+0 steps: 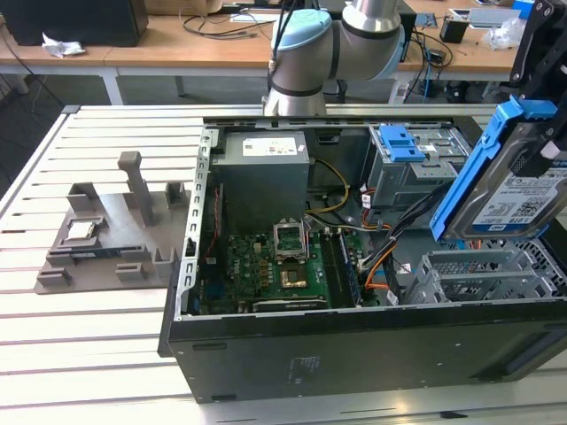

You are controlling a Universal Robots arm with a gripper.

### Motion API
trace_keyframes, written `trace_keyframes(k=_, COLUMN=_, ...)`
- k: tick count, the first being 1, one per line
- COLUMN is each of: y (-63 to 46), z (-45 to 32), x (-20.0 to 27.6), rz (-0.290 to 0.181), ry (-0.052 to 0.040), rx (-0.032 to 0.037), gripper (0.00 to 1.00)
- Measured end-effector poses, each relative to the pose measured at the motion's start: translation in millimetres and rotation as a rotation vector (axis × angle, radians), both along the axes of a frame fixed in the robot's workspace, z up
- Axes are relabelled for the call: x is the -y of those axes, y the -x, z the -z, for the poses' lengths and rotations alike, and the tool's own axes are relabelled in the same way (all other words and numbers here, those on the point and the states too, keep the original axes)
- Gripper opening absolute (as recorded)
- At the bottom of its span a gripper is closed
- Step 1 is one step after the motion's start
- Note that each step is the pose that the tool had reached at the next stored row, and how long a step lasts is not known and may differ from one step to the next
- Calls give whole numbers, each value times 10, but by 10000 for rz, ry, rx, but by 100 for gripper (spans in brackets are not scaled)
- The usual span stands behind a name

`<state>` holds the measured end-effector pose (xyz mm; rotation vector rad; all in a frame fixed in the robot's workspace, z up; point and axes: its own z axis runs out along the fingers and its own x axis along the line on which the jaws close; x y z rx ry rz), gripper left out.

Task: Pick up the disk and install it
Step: 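Pick up the disk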

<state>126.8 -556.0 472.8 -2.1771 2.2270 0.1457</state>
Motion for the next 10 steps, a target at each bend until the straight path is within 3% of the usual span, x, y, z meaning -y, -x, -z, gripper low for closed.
trace_keyframes(k=2, y=-13, z=9, x=0, rz=0, ry=47, rx=0, gripper=37)
trace_keyframes(k=5, y=-37, z=16, x=0, rz=0, ry=335, rx=0, gripper=37)
trace_keyframes(k=10, y=-82, z=62, x=0, rz=0, ry=359, rx=-7, gripper=37)
